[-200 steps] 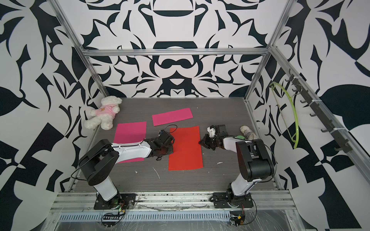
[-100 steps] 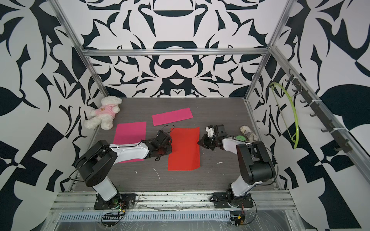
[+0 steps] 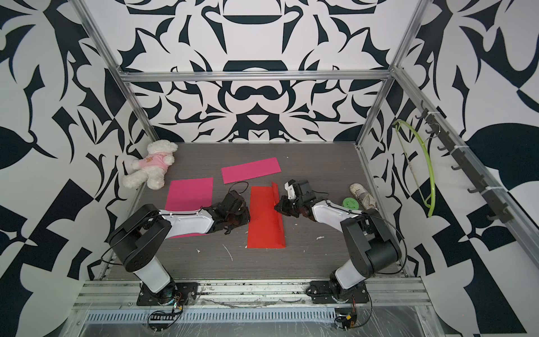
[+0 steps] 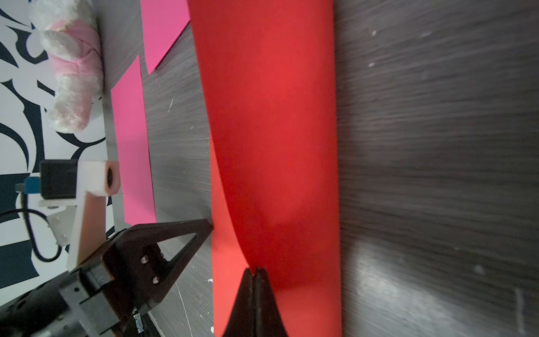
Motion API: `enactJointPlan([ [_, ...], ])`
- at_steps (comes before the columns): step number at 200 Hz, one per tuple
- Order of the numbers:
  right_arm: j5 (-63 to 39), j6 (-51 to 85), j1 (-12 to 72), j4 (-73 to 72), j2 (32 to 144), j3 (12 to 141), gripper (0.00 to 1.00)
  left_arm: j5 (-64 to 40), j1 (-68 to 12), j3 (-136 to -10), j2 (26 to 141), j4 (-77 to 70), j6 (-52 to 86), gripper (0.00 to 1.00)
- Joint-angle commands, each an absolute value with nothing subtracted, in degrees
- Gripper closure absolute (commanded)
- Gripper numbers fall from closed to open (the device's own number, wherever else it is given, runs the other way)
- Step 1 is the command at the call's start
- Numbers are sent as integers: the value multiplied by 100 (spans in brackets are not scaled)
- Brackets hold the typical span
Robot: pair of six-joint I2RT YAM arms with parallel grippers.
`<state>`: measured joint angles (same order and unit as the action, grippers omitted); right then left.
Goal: Fold the rectangular paper in half along the long edge
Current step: Fold the paper at the center of the board.
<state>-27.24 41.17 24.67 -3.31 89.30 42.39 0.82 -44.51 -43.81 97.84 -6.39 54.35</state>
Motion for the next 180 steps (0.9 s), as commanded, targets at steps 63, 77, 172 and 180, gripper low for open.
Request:
enactJointPlan([
  [63, -1574, 5345, 3435, -1740, 9492, 4415, 100, -213, -4439, -3893, 10301, 343, 5458, 100],
  [77, -1575, 5399, 3510, -1780, 9648, 4513, 100, -211, -4438, -3893, 10318, 343, 5453, 100],
  [172, -1518, 5737, 3875, -2182, 10410, 4867, 100, -212, -4430, -3847, 10327, 308, 5463, 100],
  [180, -1523, 5734, 3875, -2180, 10436, 4869, 100, -210, -4430, -3846, 10327, 324, 5458, 100],
])
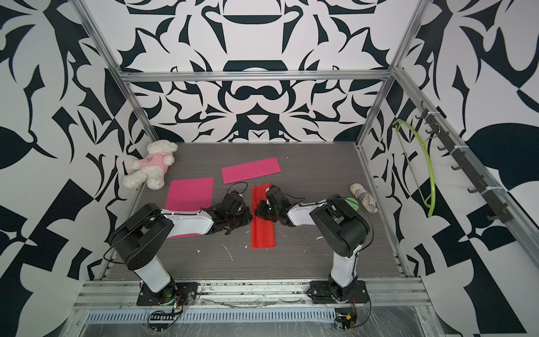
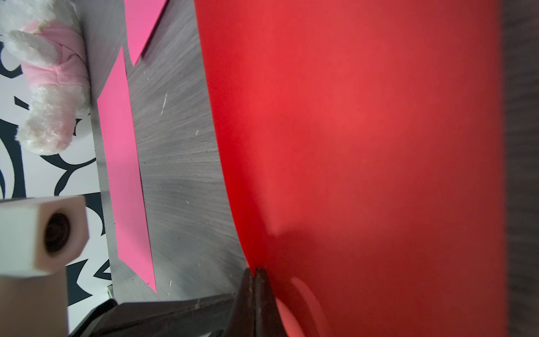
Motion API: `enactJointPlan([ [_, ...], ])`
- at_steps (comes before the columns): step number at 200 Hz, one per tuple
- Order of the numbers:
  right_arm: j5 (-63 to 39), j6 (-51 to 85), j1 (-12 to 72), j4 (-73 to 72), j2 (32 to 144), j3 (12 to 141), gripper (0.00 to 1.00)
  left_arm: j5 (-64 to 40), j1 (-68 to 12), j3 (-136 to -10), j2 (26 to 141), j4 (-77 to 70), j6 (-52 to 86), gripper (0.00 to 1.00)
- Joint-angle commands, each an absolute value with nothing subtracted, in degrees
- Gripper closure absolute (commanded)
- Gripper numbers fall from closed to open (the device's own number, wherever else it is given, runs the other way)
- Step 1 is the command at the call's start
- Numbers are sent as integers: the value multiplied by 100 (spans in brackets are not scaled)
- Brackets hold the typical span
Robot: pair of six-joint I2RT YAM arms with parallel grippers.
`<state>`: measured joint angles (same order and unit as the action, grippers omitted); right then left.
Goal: Fold the rectangular paper in half along the long edge
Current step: Fold the paper at the center of the board.
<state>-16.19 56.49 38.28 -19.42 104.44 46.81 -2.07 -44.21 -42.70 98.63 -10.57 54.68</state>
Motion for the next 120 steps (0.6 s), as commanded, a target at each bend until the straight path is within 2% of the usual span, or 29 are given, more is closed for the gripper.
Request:
enactJointPlan([
  [1, -1517, 5737, 3871, -2180, 10439, 4865, 100, -206, -4430, -3843, 10327, 325, 5458, 100],
  [120, -1367, 5509, 3876, -1941, 10467, 4991, 100, -180, -4421, -3801, 10302, 334, 5446, 100],
])
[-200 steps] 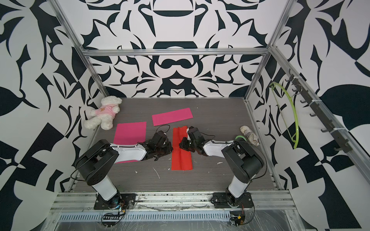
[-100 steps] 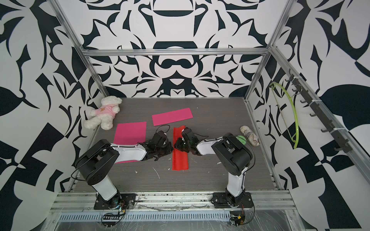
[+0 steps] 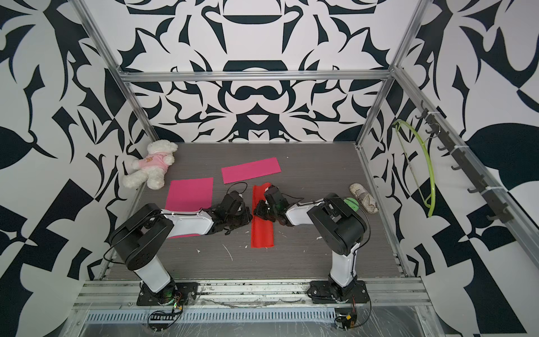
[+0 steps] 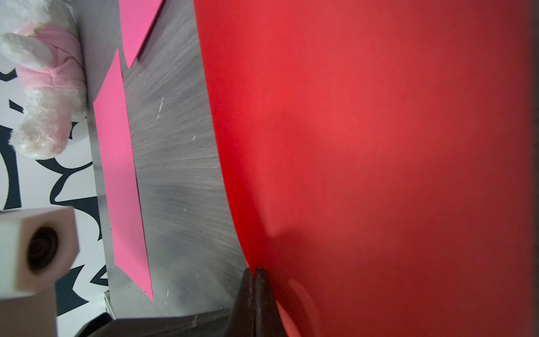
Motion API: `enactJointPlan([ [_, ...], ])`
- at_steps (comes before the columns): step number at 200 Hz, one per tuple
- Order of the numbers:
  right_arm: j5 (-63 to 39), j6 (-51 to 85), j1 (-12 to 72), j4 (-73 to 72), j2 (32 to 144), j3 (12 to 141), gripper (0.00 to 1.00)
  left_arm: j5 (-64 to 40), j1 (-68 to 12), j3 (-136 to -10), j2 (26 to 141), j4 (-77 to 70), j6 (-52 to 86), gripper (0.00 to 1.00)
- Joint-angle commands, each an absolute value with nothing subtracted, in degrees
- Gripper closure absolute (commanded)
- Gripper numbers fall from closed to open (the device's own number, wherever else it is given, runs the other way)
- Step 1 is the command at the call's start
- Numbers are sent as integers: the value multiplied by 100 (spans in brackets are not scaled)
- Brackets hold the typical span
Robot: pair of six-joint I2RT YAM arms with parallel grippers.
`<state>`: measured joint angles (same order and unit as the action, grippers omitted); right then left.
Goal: Fold the rectangular paper in half along the long edge
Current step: Fold the paper at the center of the board.
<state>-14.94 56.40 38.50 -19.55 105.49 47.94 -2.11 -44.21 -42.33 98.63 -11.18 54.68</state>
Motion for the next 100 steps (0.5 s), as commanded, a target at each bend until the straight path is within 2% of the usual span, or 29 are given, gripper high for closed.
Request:
enactJointPlan([
  [1, -1373, 5510, 3876, -1942, 10472, 4992, 100, -178, -4421, -3803, 10301, 334, 5443, 100],
  [100, -1336, 5180, 3875, -1618, 10423, 5017, 100, -157, -4403, -3775, 10290, 325, 5449, 100],
])
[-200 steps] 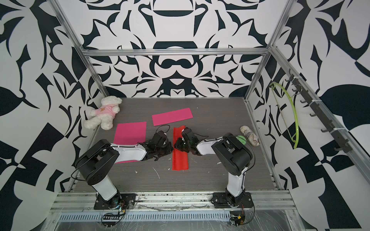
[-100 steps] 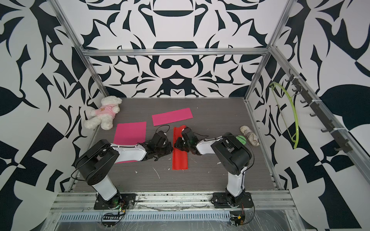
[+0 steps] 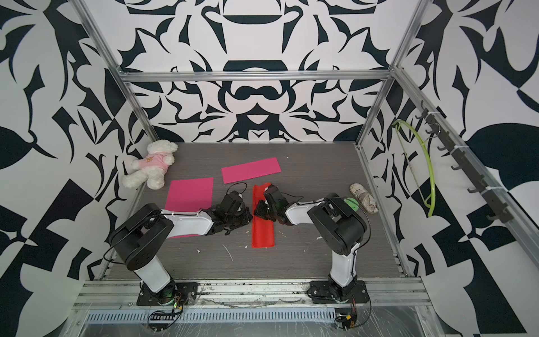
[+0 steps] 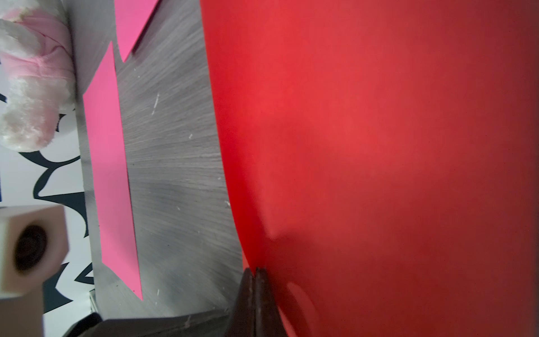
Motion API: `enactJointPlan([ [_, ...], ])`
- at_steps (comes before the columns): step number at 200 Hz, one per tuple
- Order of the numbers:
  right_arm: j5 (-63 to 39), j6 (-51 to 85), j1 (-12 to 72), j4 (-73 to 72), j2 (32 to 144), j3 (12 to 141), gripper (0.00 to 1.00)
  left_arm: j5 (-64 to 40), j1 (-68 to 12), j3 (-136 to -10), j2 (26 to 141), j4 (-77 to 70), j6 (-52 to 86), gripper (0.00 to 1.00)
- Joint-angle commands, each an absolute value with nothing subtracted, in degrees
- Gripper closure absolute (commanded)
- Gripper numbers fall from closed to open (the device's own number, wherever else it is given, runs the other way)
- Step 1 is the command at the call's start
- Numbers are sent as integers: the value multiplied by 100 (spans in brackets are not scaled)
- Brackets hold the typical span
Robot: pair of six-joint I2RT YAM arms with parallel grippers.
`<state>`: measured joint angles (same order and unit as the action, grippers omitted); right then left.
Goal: Fold the rectangular paper in half along the long edge
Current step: Fold the paper at the center of the board.
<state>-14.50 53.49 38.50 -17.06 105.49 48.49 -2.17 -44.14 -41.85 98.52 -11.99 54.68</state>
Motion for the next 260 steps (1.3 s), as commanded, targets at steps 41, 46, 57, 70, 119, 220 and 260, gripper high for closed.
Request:
enactJointPlan([
  [41, -1440, 5293, 3875, -1779, 10573, 5029, 100, -163, -4403, -3789, 10290, 334, 5433, 100],
  [46, -1446, 5295, 3876, -1800, 10573, 5027, 100, -165, -4405, -3784, 10292, 334, 5439, 100],
  [57, -1441, 5275, 3876, -1789, 10573, 5036, 100, -156, -4395, -3786, 10296, 334, 5433, 100],
  [70, -1441, 5197, 3876, -1692, 10564, 5071, 100, -166, -4395, -3787, 10310, 326, 5433, 100],
  [119, -1530, 5159, 3876, -1652, 10485, 5095, 100, -230, -4360, -3800, 10266, 249, 5453, 91],
  [220, -1705, 5214, 3875, -1772, 10499, 5115, 100, -171, -4346, -4082, 10693, 811, 5410, 95],
  [260, -1622, 5150, 3876, -1667, 10330, 5095, 100, -140, -4342, -4083, 10809, 888, 5420, 96],
])
